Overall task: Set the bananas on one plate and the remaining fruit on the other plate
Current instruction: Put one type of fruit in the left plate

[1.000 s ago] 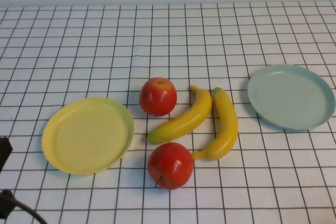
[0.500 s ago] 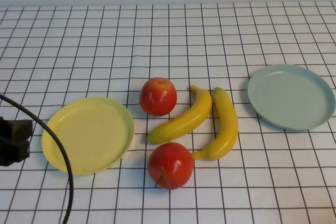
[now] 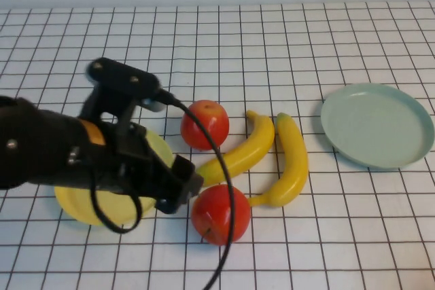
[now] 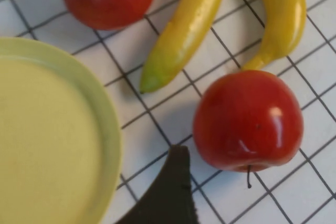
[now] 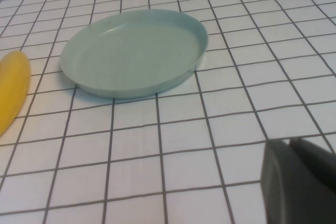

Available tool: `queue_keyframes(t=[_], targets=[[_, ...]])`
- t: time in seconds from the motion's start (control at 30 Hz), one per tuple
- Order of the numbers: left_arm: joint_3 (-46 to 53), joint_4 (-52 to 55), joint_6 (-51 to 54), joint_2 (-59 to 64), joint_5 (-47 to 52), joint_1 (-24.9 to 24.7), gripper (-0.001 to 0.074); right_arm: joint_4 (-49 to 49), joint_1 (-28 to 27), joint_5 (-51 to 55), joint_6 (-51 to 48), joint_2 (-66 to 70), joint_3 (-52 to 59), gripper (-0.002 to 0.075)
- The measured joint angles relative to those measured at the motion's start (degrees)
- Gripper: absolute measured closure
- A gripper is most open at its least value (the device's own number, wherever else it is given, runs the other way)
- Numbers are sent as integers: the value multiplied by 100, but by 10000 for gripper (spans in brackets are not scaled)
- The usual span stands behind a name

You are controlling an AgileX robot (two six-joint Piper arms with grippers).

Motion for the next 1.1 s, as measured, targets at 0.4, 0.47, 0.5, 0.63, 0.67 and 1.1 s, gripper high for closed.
queue_keyframes(t=[0.4,0.47,0.5,0.63,0.67,1.1], targets=[[-1512,334,-25,2409,1140,-786,66,0,0,0,0,0,0,742],[-1699,419,-46,2647,1282,-830,66,0,0,0,0,0,0,742],[-1766,449,-46,2729,1309,-838,66,0,0,0,0,0,0,742],[-1850,609,-55,2867,1298,-844,66,0,0,0,0,0,0,742],[-1860,643,-55,2881,1298,-844,66,0,0,0,0,0,0,742],[-2002,572,-69,3243,1125,-844,66,0,0,0,0,0,0,742]])
